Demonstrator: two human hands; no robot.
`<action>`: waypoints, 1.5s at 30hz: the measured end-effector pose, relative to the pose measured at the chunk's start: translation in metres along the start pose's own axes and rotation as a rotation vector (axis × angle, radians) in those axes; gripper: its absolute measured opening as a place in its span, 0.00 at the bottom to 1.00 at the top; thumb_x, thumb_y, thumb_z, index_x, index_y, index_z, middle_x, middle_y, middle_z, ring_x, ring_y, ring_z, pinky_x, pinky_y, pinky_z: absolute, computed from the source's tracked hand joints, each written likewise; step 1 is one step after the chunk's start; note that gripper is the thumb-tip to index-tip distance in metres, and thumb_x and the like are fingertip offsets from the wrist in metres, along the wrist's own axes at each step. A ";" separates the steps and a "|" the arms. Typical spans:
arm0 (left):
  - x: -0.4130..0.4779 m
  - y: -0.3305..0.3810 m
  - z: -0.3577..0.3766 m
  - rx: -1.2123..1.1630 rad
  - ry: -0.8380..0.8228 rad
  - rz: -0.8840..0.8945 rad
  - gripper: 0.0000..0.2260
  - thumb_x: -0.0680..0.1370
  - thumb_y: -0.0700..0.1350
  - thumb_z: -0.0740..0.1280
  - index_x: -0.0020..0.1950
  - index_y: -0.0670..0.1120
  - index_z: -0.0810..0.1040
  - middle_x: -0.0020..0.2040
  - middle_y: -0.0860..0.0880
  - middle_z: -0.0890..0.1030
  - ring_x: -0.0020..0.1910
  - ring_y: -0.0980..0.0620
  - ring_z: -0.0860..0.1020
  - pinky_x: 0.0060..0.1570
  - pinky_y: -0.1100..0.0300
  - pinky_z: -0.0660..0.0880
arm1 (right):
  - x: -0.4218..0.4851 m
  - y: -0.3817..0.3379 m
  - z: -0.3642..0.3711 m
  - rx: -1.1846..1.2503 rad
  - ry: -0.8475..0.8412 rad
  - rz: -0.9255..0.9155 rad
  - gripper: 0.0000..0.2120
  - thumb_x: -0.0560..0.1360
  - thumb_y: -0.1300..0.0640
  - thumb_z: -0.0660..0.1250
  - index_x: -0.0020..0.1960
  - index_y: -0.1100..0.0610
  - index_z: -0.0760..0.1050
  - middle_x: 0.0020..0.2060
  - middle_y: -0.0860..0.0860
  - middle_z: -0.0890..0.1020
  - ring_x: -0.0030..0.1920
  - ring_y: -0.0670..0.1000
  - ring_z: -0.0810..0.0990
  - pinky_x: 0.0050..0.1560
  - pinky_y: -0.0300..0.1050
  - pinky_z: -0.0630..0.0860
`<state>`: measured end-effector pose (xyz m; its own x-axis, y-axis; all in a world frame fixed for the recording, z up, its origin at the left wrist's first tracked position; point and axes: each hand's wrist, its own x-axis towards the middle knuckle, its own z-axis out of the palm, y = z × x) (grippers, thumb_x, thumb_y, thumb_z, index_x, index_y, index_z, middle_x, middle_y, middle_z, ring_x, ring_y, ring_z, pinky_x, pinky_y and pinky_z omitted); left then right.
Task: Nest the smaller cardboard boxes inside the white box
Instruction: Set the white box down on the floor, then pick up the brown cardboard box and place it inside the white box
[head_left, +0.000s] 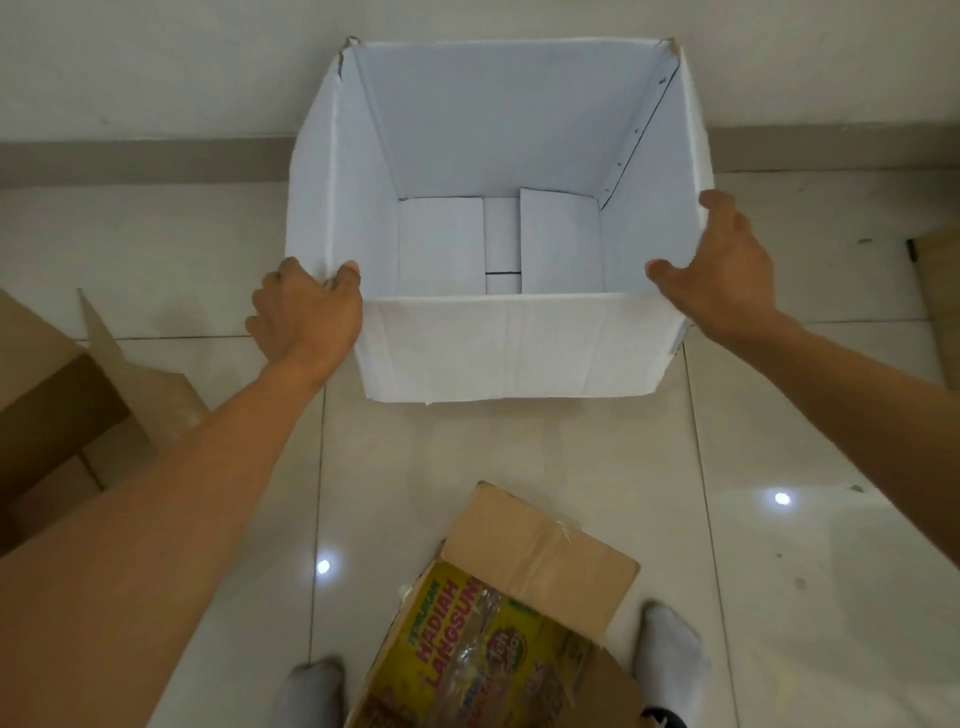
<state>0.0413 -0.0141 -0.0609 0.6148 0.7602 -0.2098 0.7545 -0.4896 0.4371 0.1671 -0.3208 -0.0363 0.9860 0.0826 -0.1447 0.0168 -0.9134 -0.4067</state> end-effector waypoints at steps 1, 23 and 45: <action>-0.009 -0.003 -0.006 -0.019 0.013 0.026 0.28 0.77 0.59 0.60 0.69 0.40 0.66 0.67 0.40 0.71 0.66 0.39 0.68 0.65 0.46 0.62 | -0.014 -0.013 -0.001 -0.039 0.008 -0.060 0.33 0.72 0.53 0.69 0.72 0.57 0.58 0.68 0.60 0.69 0.67 0.61 0.70 0.69 0.62 0.61; -0.126 -0.278 -0.186 -0.313 -0.073 -0.058 0.24 0.76 0.52 0.67 0.70 0.49 0.66 0.69 0.47 0.69 0.68 0.47 0.68 0.65 0.43 0.69 | -0.300 -0.254 0.082 0.135 -0.511 -0.254 0.31 0.71 0.46 0.71 0.68 0.52 0.62 0.65 0.57 0.74 0.62 0.56 0.74 0.60 0.52 0.74; -0.055 -0.569 -0.205 -0.545 0.365 -0.632 0.27 0.70 0.48 0.71 0.67 0.44 0.69 0.47 0.49 0.78 0.40 0.56 0.77 0.45 0.59 0.78 | -0.267 -0.376 0.250 -0.184 -0.338 -0.027 0.34 0.71 0.59 0.70 0.71 0.58 0.56 0.59 0.60 0.74 0.54 0.60 0.77 0.52 0.55 0.77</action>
<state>-0.4689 0.3100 -0.1183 -0.0568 0.9518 -0.3014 0.6564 0.2631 0.7071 -0.1445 0.1001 -0.0706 0.8751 0.2062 -0.4377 0.1018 -0.9628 -0.2502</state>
